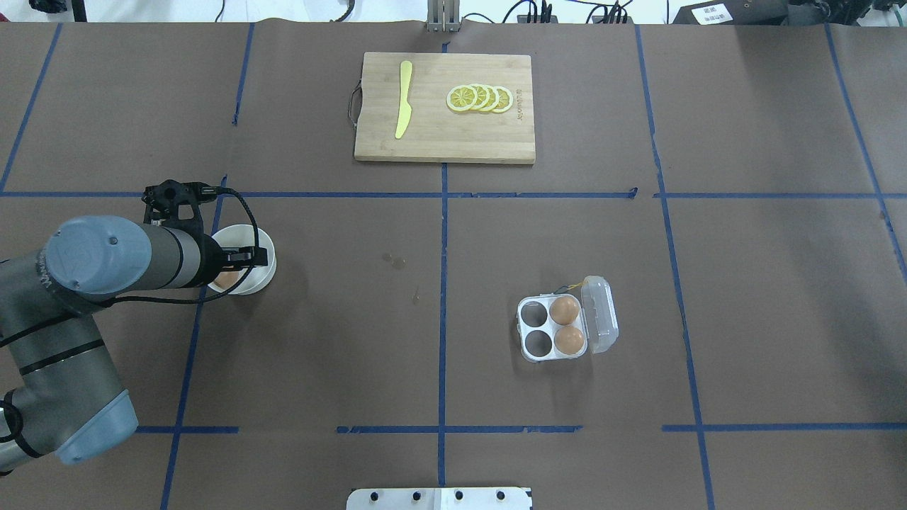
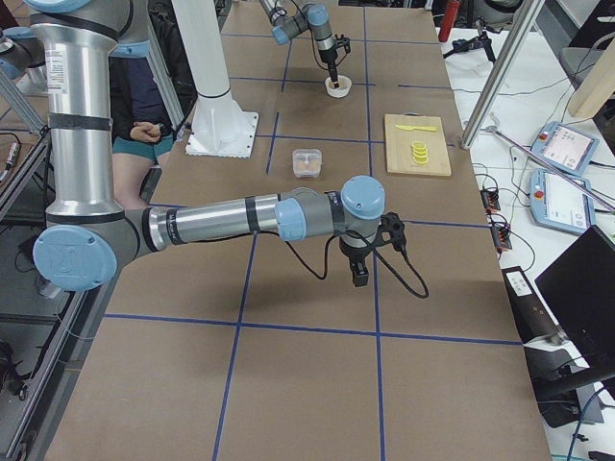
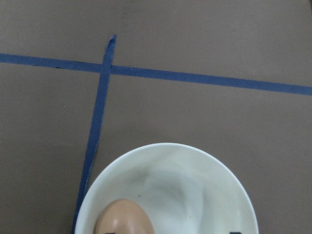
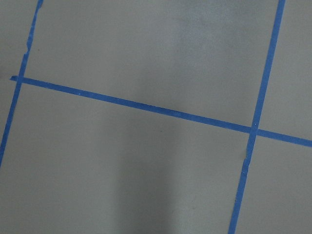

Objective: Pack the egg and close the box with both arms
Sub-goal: 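Lower the left gripper into the bowl and close it on the egg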

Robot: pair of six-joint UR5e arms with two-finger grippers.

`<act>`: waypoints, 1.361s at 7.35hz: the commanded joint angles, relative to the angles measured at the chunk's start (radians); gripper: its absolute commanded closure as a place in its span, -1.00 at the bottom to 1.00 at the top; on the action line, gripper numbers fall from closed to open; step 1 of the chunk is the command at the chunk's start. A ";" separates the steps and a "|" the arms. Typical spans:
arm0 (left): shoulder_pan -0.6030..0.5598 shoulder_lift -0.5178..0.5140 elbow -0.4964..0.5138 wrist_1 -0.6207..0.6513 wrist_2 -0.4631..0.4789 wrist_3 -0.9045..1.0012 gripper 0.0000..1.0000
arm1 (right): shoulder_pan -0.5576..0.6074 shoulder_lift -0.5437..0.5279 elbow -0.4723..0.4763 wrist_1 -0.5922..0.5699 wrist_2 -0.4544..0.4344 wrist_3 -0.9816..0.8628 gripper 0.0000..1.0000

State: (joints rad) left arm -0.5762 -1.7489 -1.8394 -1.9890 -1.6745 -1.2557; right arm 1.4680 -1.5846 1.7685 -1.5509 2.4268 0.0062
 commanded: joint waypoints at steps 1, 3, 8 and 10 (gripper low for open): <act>-0.001 0.000 0.005 0.010 -0.001 0.021 -0.64 | 0.000 0.000 0.000 0.000 0.000 0.000 -1.00; 0.001 -0.003 0.017 0.010 -0.001 0.022 -0.64 | 0.000 0.002 -0.001 0.000 0.000 0.000 -1.00; 0.004 -0.014 0.040 0.010 -0.001 0.038 -0.64 | 0.000 0.002 -0.001 0.000 -0.002 0.000 -1.00; 0.004 -0.037 0.066 0.009 -0.001 0.038 -0.64 | 0.000 0.002 -0.001 0.000 -0.002 0.000 -1.00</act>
State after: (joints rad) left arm -0.5723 -1.7751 -1.7860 -1.9792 -1.6751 -1.2181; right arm 1.4680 -1.5831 1.7672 -1.5509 2.4253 0.0061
